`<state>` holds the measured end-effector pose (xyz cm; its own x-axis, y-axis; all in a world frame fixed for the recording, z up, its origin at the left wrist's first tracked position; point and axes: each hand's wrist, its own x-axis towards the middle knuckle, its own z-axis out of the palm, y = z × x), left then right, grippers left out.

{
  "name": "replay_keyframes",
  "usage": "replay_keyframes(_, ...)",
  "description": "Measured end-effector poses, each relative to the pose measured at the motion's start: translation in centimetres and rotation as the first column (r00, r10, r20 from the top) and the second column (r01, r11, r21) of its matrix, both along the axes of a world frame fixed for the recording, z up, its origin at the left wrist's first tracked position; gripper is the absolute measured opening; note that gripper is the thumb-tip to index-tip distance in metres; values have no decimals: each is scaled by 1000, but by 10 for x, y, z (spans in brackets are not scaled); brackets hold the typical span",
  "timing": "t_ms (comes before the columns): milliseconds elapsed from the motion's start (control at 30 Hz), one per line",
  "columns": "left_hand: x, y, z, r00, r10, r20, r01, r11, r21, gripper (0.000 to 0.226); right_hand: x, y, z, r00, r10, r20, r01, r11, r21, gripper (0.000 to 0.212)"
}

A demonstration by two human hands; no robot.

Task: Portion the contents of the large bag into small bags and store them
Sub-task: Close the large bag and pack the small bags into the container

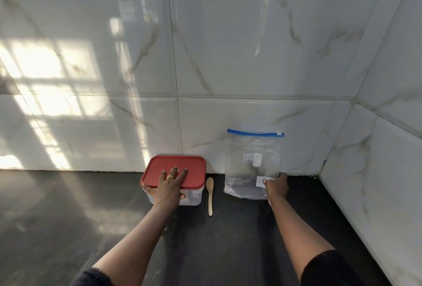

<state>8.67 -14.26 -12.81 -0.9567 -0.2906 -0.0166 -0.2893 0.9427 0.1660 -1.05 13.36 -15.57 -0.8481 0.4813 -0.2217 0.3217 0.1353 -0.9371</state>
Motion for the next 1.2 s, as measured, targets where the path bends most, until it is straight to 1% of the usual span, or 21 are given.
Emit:
replay_keyframes(100,0,0,0,1000,4,2,-4,1000,-2,82,2,8,5,1000,2,-19,-2,1000,2,46)
replay_keyframes(200,0,0,1,1000,3,3,-3,1000,4,82,4,18,12,1000,27,-10,-27,999,40,36)
replay_keyframes(267,0,0,1,1000,4,5,-4,1000,1,81,4,24,15,998,55,-6,-54,995,83,38)
replay_keyframes(333,0,1,0,1000,9,4,-9,1000,5,81,5,25,15,998,60,-30,-57,992,113,50)
replay_keyframes(367,0,1,1,1000,13,1,-13,1000,7,81,9,20,14,999,39,-38,-33,985,168,58)
replay_keyframes(400,0,1,1,1000,16,-2,-16,1000,4,81,15,10,12,999,3,-53,12,962,271,63)
replay_keyframes(433,-1,2,0,1000,15,-5,-15,1000,-1,82,23,-1,9,995,-34,-91,69,910,408,64)
replay_keyframes(467,-1,2,0,1000,16,-9,-16,1000,-6,82,32,-16,4,991,-24,-135,94,836,540,60)
replay_keyframes(500,-1,3,0,1000,17,-8,-17,1000,-9,82,42,-33,-1,987,47,-152,64,755,653,52)
replay_keyframes(533,-1,3,0,1000,18,-4,-18,1000,-11,81,51,-52,-5,982,150,-118,-17,683,730,41)
replay_keyframes(567,0,3,0,1000,17,1,-17,1000,-9,81,60,-71,-9,966,253,-45,-138,660,738,31)
replay_keyframes(600,0,2,0,1000,15,-1,-15,1000,-7,81,68,-90,-9,945,325,44,-265,678,686,28)
replay_keyframes(633,0,3,0,1000,13,-1,-13,1000,-5,81,76,-106,-9,919,367,146,-377,704,602,32)
replay_keyframes(667,0,2,1,1000,11,1,-11,1000,-6,80,81,-120,-8,895,381,231,-445,732,516,36)
replay_keyframes(700,0,3,2,1000,6,6,-6,1000,-7,80,83,-129,-7,882,379,280,-470,756,456,36)
replay_keyframes(767,1,2,3,1000,-2,15,2,1000,-9,78,86,-142,-6,864,380,330,-497,752,434,28)
replay_keyframes(833,2,1,3,1000,-5,19,5,1000,-6,76,85,-144,-6,874,352,335,-477,752,455,21)
replay_keyframes(967,-1,5,1,1000,-4,18,4,1000,1,74,78,-136,-6,902,280,329,-414,774,478,19)
replay_keyframes(1200,3,9,5,999,-23,39,23,1000,22,73,82,-130,-8,894,250,371,-411,787,460,18)
